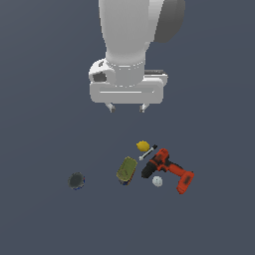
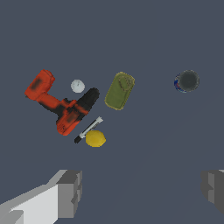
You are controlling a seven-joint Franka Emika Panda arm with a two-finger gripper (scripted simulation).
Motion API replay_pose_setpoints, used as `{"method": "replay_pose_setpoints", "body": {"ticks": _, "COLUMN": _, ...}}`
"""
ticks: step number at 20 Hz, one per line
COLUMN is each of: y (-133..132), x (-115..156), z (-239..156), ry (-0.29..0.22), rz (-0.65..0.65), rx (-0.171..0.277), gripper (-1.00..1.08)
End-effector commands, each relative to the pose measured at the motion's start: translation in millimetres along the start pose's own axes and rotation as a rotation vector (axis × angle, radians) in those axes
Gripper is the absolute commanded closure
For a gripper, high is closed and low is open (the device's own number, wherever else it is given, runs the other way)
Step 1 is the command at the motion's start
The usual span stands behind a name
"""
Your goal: Pick up a designated object from a clutter of objects.
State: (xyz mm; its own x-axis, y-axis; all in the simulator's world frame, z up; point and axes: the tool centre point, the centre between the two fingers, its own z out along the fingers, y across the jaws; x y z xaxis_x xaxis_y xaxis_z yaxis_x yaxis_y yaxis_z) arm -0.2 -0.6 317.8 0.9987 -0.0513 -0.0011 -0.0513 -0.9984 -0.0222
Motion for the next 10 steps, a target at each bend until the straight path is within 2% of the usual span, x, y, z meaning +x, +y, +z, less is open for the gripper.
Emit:
{"method": "replay_pose_setpoints", "body": {"ticks": 1, "y": 0.0, "x": 0.0, "z": 0.0, "ry": 0.0, "rz": 0.0, "rx": 0.0, "gripper": -0.92}}
{"method": "replay_pose_setpoints", "body": {"ticks": 4, "y": 1.1, "x": 2.8, "z": -5.3, "ry": 0.014, "rz": -0.002, "rx": 0.0, "gripper": -0.92}}
{"method": "replay_pose_setpoints", "body": {"ticks": 10, "y": 6.7, "x": 14.4, "z": -31.8, "ry": 0.077, "rz": -0.007, "rx": 0.002, "gripper": -0.92}}
